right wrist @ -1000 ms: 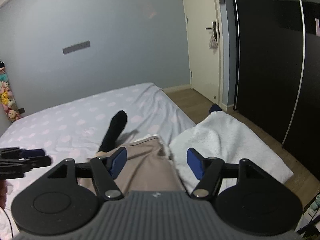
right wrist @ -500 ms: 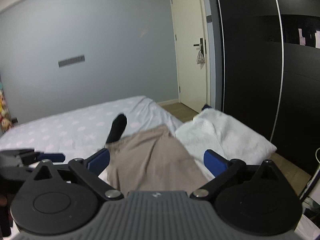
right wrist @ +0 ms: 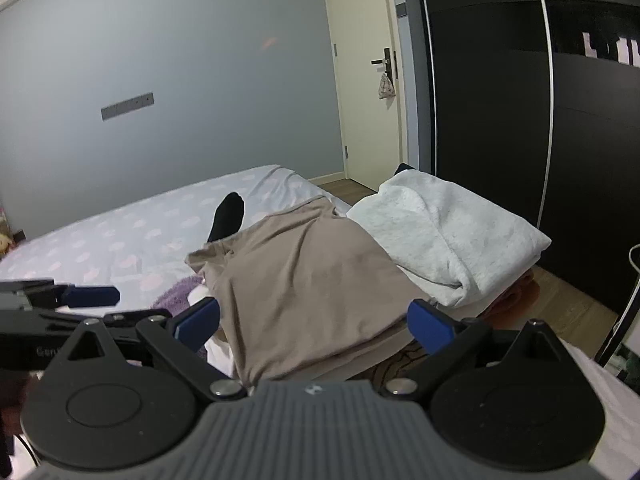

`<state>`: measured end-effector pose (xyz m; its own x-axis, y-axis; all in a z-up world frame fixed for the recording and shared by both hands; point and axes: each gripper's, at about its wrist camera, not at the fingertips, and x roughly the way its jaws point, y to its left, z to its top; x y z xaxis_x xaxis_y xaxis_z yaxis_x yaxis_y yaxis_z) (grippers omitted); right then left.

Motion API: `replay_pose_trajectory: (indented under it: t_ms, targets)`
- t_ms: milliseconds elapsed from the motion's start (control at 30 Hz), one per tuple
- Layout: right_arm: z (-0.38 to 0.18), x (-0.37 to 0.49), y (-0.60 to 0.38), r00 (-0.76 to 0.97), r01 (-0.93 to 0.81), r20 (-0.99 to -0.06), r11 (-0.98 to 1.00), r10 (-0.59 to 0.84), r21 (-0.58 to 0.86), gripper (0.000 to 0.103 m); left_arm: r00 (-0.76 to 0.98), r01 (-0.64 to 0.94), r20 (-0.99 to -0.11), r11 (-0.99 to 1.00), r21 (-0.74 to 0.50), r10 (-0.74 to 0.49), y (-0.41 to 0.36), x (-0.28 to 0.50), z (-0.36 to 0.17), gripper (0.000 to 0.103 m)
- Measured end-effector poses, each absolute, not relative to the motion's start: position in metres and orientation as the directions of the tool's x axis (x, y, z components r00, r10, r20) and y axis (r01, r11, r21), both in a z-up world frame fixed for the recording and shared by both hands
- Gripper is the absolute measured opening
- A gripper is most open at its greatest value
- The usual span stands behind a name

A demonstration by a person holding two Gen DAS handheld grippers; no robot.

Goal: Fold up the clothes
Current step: 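Lower the shirt onto the white stack and open both grippers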

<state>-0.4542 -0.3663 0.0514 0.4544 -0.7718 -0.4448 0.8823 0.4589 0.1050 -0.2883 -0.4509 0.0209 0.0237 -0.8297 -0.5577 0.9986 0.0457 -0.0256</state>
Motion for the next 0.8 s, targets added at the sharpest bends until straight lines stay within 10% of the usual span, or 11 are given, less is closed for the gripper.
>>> replay_pose_trajectory:
  t_ms: [800]
  targets:
    - [0.0454, -0.4574, -0.3698, 0.449, 0.886, -0.467, 0.449, -0.762, 0.119, 0.101, 0.032, 0.999, -0.58, 0.045, -0.007, -0.814, -0.4544, -0.2913, 0.0173, 0.076]
